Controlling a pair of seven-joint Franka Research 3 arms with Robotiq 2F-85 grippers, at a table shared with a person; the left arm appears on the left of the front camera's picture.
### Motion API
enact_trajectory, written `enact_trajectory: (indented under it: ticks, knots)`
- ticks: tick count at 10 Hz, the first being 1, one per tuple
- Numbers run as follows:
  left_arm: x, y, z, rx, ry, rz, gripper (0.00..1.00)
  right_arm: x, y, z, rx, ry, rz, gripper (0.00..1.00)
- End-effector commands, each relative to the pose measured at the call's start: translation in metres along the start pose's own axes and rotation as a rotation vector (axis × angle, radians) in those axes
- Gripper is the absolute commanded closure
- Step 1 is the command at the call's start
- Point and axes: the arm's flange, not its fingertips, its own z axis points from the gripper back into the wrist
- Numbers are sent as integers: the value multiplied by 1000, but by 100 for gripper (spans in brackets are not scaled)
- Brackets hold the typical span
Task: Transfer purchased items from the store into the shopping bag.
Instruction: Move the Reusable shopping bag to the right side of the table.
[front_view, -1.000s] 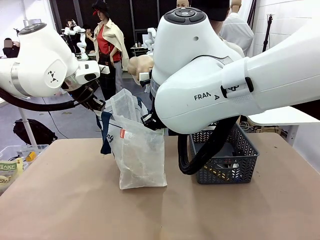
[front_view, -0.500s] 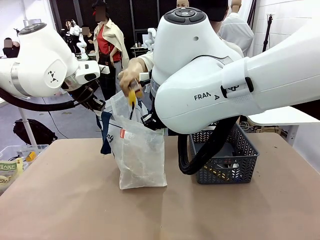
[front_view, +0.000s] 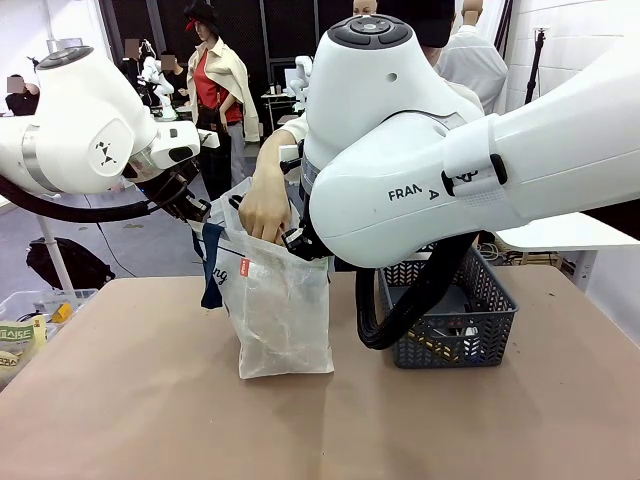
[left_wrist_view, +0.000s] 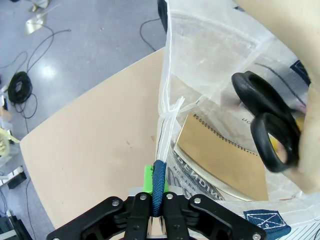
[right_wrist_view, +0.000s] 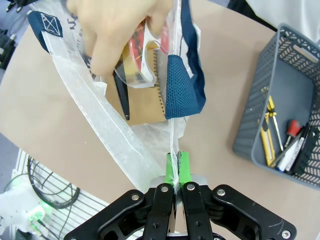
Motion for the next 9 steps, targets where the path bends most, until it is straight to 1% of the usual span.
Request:
enact_trajectory:
  ticks: [1, 9]
  knots:
    - [-3, 15, 2, 15, -4, 17, 100, -5, -3, 0, -15, 12, -3, 100]
    - [-3, 15, 2, 15, -4, 17, 100, -5, -3, 0, -15, 12, -3, 100]
